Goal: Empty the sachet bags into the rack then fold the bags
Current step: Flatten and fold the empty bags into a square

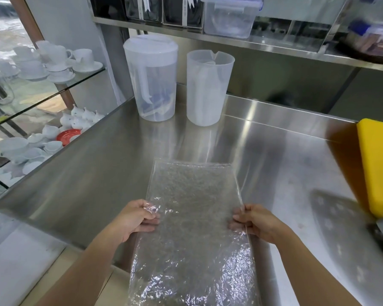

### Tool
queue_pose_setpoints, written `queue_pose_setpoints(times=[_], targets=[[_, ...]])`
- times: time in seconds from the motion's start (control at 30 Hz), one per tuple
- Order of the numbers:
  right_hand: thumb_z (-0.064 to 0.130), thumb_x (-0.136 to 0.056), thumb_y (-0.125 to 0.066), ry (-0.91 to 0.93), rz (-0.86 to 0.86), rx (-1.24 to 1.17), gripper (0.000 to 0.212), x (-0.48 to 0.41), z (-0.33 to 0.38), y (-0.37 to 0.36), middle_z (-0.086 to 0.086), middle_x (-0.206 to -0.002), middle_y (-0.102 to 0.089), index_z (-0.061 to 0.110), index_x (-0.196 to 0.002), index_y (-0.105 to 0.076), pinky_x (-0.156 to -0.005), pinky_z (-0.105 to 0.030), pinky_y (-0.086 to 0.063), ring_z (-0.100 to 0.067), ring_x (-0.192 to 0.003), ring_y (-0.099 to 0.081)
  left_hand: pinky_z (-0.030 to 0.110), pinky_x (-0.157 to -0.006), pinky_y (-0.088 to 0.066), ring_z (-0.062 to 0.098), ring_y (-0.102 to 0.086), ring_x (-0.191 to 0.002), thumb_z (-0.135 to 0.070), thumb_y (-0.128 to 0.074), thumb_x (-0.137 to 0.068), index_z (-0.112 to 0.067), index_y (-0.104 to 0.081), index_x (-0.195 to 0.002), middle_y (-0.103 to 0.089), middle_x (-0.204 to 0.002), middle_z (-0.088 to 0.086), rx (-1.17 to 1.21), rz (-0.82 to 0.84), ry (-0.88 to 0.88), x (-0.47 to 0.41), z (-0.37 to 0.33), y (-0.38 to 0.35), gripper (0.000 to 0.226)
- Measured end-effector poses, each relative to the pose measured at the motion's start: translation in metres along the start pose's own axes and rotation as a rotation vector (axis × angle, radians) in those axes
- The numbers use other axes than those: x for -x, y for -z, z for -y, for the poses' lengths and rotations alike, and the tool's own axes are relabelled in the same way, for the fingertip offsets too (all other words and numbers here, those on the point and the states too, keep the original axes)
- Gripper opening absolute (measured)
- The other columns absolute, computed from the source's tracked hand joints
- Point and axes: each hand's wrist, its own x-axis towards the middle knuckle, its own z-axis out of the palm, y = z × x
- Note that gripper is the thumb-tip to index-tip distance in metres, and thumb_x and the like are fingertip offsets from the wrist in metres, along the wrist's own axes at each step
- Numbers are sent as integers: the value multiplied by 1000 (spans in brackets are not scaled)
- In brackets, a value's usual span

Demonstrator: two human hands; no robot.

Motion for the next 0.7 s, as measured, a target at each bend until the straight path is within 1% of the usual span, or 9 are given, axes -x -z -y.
queue_pose_setpoints(times=[0.1, 0.2, 0.27, 0.4, 0.43, 0.5, 0.53, 0.6, 0.7], targets=[[-13, -82, -55, 26, 8, 10, 15, 3, -3, 1, -18, -75, -65, 1, -79, -54, -53, -25, -58, -19, -55, -70, 34, -60, -59, 24, -69, -72, 10, -56, -81, -6, -57, -87, -70, -83, 13, -29, 4, -9, 1, -1, 0, 17], [-17, -81, -53, 80, -17, -27, 14, 8, -5, -1, -23, -78, -63, -7, -92, -55, -48, -25, -57, -19, -51, -68, 32, -54, -59, 23, -68, -62, 13, -56, -80, -9, -56, -87, -71, -70, 13, -15, -21, -5, 3, -4, -1, 23], [-18, -81, -53, 129, -47, -44, 18, 12, -6, 0, -21, -72, -65, -13, -98, -55, -45, -22, -54, -18, -48, -67, 30, -51, -58, 23, -67, -62, 14, -56, -80, -7, -54, -94, -68, -77, 17, 5, -33, -19, 5, -10, -2, 25], [-17, -81, -54, 281, -97, -98, 18, 27, 8, 10, -9, -56, -70, -10, -96, -62, -45, -14, -50, -13, -49, -68, 38, -81, -56, 31, -66, -84, 11, -59, -79, -4, -40, -130, -63, -105, 18, 66, 61, -90, 7, -33, -2, 57], [-16, -81, -54, 328, -111, -115, 20, 32, 16, 13, -8, -57, -71, -8, -95, -64, -48, -14, -51, -13, -51, -68, 37, -80, -55, 29, -67, -85, 11, -59, -78, -5, -45, -127, -63, -105, 19, 79, 79, -126, 9, -43, -3, 53], [-17, -79, -55, 433, -144, -146, 22, 45, 37, 19, -4, -57, -71, -2, -86, -70, -50, -12, -51, -9, -51, -67, 28, -70, -56, 20, -69, -75, 11, -58, -78, -3, -60, -99, -65, -97, 21, 77, 80, -238, 15, -66, -7, 25], [-17, -78, -56, 494, -169, -158, 27, 50, 48, 22, -2, -57, -72, 4, -76, -73, -51, -11, -51, -6, -51, -66, 24, -65, -55, 16, -70, -68, 12, -58, -78, -3, -61, -88, -66, -90, 18, 90, 73, -297, 18, -78, -11, 19], [-13, -69, -63, 613, -196, -173, 31, 63, 72, 26, 2, -56, -72, 13, -59, -76, -53, -10, -51, -3, -52, -65, 18, -58, -56, 12, -69, -61, 16, -56, -77, -6, -59, -77, -65, -79, 12, 176, 55, -401, 23, -102, -18, 23], [-10, -66, -63, 720, -218, -227, 29, 80, 100, 36, 1, -55, -71, 13, -53, -75, -52, -10, -49, -4, -54, -66, 16, -61, -56, 12, -69, -61, 18, -56, -75, -7, -60, -72, -70, -64, 4, 247, 55, -556, 33, -133, -29, 26]])
